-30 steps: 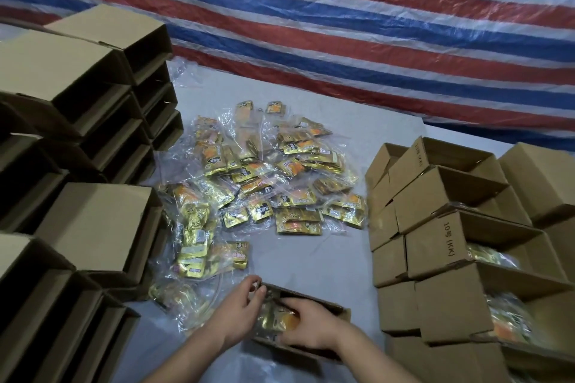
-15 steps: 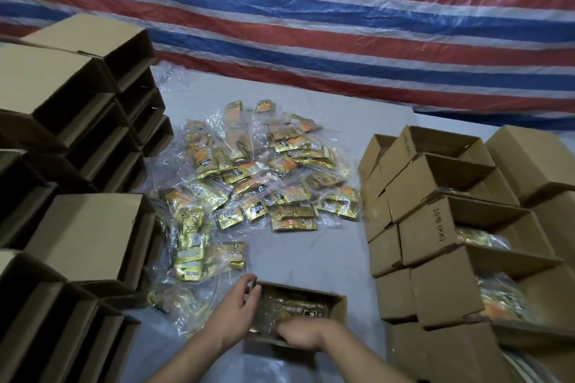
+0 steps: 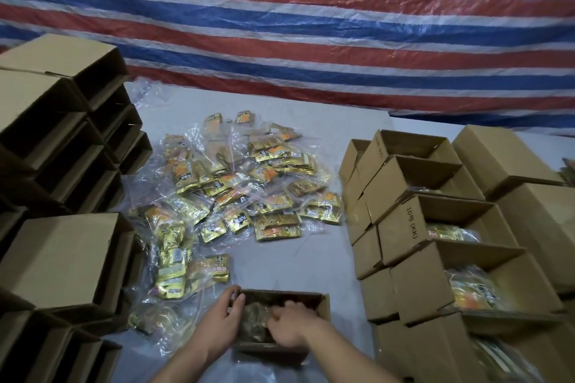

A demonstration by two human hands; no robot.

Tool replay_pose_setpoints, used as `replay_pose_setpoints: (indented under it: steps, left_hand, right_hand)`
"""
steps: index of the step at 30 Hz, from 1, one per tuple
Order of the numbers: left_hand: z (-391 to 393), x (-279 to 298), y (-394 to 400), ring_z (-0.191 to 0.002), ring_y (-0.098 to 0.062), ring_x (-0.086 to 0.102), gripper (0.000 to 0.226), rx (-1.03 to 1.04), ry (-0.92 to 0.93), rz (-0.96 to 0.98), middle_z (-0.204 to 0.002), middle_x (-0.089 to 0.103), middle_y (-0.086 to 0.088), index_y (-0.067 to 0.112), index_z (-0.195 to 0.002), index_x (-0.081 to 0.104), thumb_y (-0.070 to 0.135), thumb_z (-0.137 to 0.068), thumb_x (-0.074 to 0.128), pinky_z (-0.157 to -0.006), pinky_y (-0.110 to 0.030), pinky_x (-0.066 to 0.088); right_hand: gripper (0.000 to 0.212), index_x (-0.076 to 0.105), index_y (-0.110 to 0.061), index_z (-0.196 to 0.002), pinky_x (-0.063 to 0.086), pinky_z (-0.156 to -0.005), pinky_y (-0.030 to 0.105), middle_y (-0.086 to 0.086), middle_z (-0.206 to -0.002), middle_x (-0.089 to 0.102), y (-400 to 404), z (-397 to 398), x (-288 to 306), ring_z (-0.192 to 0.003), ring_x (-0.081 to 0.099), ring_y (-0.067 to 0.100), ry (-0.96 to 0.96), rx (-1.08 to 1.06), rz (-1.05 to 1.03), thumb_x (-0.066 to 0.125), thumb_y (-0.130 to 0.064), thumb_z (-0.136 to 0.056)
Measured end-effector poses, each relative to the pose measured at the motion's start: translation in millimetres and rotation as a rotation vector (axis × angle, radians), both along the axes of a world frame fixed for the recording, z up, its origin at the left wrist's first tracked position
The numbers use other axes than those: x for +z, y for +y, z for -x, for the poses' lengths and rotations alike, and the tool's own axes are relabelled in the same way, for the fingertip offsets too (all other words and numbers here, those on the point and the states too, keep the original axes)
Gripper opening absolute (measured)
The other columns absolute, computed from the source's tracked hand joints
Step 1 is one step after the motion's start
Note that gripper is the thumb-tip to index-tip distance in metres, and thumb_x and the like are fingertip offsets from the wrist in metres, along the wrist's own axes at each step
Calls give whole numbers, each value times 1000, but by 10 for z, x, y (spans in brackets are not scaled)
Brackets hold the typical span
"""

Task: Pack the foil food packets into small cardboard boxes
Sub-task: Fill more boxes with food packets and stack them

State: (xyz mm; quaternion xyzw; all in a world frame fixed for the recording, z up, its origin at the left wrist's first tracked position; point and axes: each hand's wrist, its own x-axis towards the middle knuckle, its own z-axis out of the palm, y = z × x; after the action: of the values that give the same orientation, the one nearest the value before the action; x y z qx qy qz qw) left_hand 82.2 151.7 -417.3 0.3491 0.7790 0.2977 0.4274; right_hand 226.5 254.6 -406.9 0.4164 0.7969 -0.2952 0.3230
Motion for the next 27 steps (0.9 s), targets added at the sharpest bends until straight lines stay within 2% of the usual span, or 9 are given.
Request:
replay_pose_setpoints:
  steps: [3, 7, 10, 12, 14, 16, 19, 23, 27]
  left_hand:
    - [-21, -1, 5, -99, -13, 62, 31, 10, -9, 17, -117, 65, -2, 27, -129, 51, 39, -102, 42, -89, -28, 48]
    - [-38, -18, 10, -77, -12, 66, 30, 43, -15, 10, -93, 70, 2, 24, -128, 51, 36, -102, 44, -71, -25, 49]
    - [-54, 4, 35, -96, -27, 66, 37, 65, -47, 35, -114, 68, -13, 18, -134, 49, 36, -102, 44, -85, -34, 51]
    - [-60, 6, 37, -114, -36, 60, 41, 83, -83, 47, -126, 63, -20, 13, -136, 50, 35, -102, 44, -100, -45, 48]
    - [-76, 4, 6, -120, -39, 56, 42, 76, -98, 55, -130, 60, -23, 11, -136, 51, 35, -102, 45, -104, -50, 44]
    - [-93, -10, -25, -115, -36, 60, 37, 58, -87, 54, -125, 62, -23, 16, -130, 56, 37, -101, 47, -100, -49, 46]
    - [-139, -47, -15, -113, -39, 60, 38, 64, -85, 75, -125, 62, -24, 16, -129, 58, 38, -102, 43, -98, -51, 47]
    - [-189, -60, 34, -101, -37, 66, 43, 89, -74, 92, -117, 66, -25, 17, -128, 57, 42, -103, 32, -85, -47, 53]
    - [-181, -35, 62, -97, -36, 66, 40, 87, -48, 82, -115, 66, -25, 12, -124, 59, 35, -104, 33, -87, -46, 52]
  right_hand:
    - [52, 58, -18, -131, 38, -110, 42, 16, -142, 52, -50, -30, 22, -131, 48, 35, 68, -69, -9, 31, -48, -97]
    - [35, 67, -13, -94, 50, -84, 33, 10, -104, 71, -120, -208, 122, -102, 64, 32, 311, -168, -217, 44, -40, -91]
    - [24, 59, -20, -83, 45, -77, 32, 1, -93, 66, -111, -455, 227, -91, 62, 24, 449, -223, -510, 45, -37, -92]
    - [12, 56, -25, -94, 43, -78, 27, -5, -99, 57, -108, -639, 258, -94, 56, 16, 489, -307, -655, 49, -35, -92]
    - [40, 48, -22, -129, 43, -85, 23, -3, -123, 49, -89, -750, 250, -110, 51, 15, 398, -447, -607, 54, -37, -93]
    - [59, 31, -18, -146, 40, -73, 18, 1, -135, 47, -59, -766, 194, -109, 53, 15, 343, -687, -370, 55, -38, -96]
    - [38, 42, -12, -135, 40, -73, 23, 7, -130, 59, -81, -682, 75, -109, 58, 21, 359, -870, -81, 47, -31, -102]
    - [27, 52, -11, -120, 45, -88, 29, 13, -125, 63, -191, -597, 12, -117, 59, 29, 333, -850, -114, 35, -27, -106]
    - [22, 53, -18, -112, 43, -81, 25, 7, -121, 64, -159, -647, 69, -112, 60, 23, 342, -836, -110, 34, -29, -106]
